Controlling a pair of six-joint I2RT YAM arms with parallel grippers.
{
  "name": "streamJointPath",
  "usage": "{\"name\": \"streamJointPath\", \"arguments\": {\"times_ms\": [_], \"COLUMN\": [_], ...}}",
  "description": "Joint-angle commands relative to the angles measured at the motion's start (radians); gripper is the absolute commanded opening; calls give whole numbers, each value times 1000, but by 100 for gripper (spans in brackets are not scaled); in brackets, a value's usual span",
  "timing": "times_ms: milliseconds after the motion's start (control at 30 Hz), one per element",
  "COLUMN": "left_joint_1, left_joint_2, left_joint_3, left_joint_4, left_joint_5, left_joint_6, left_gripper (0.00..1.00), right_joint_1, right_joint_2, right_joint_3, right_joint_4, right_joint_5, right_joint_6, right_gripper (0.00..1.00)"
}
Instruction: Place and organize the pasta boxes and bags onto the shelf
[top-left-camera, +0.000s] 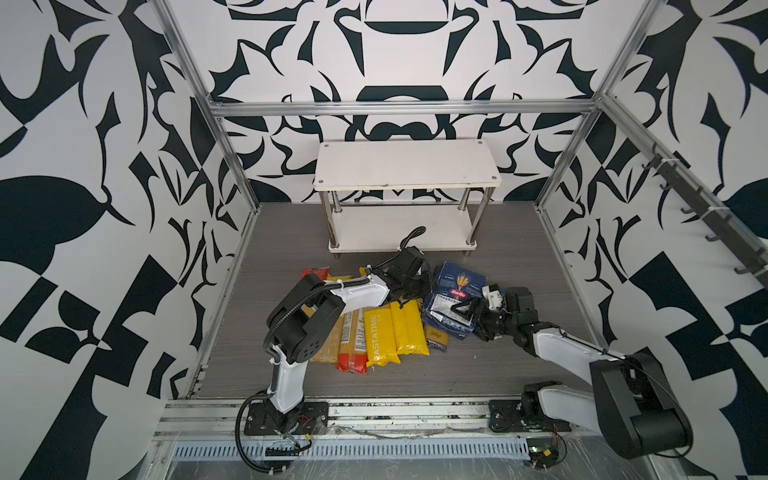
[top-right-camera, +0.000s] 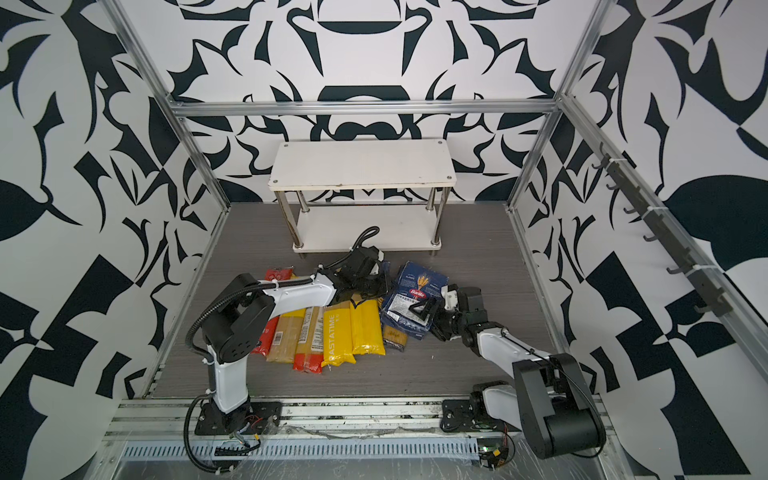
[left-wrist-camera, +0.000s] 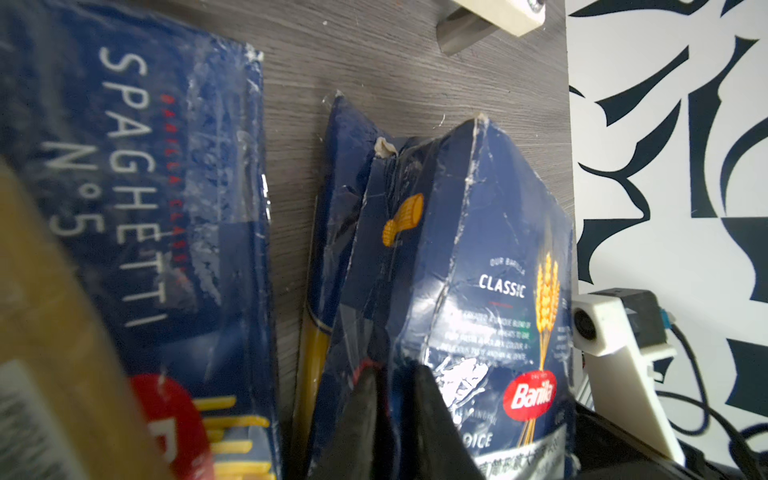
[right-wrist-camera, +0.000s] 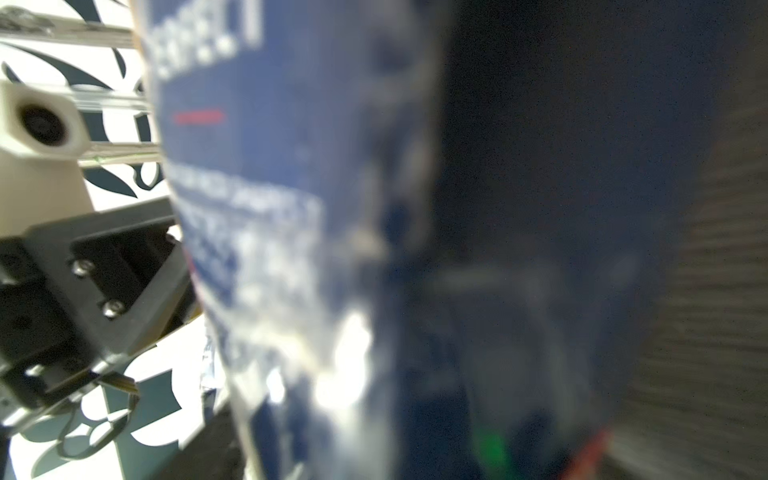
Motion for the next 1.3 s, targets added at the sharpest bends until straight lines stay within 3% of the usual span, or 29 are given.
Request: {"name": "streamJointPath", "arguments": {"times_ms": [0, 100, 300, 400, 467, 567, 700, 1033, 1200, 1267], "left_joint_1": [-79, -60, -3, 11, 16, 32, 38, 37, 37, 38], "left_joint_2": [53, 8, -121, -192, -226, -233, -196, -109, -147, -191], "left_joint_3": [-80, -105, -130, -118, -118, -136, -170, -148, -163, -168], "left_joint_4": [-184, -191, -254, -324, -346, -336, -241, -118, -133, -177], "left_joint_5": [103, 81, 32, -18, -49, -39, 34, 146, 133, 91], "left_joint_6": [-13, -13, 19, 57, 76, 70, 35, 8, 14, 32], "left_gripper": [27, 36, 62, 70, 74, 72, 58, 48, 47, 53], "right_joint_1": [22, 21, 21, 22, 21, 21, 22, 23, 22, 23], "right_joint_2": [-12, -72, -215, -255, -257, -213, -129, -42, -42, -66], "right_joint_3": [64, 73, 102, 113, 119, 128, 125, 168, 181, 186], "right_joint_4": [192, 163, 9, -16, -28, -25, 52, 111, 119, 96], "right_joint_5": [-50, -55, -40, -50, -54, -56, -73, -99, -131, -140], "right_joint_6": [8, 9, -44, -48, -55, -63, -38, -28, -8, -9], "right_gripper": [69, 65, 56, 47, 47, 51, 59, 61, 48, 42]}}
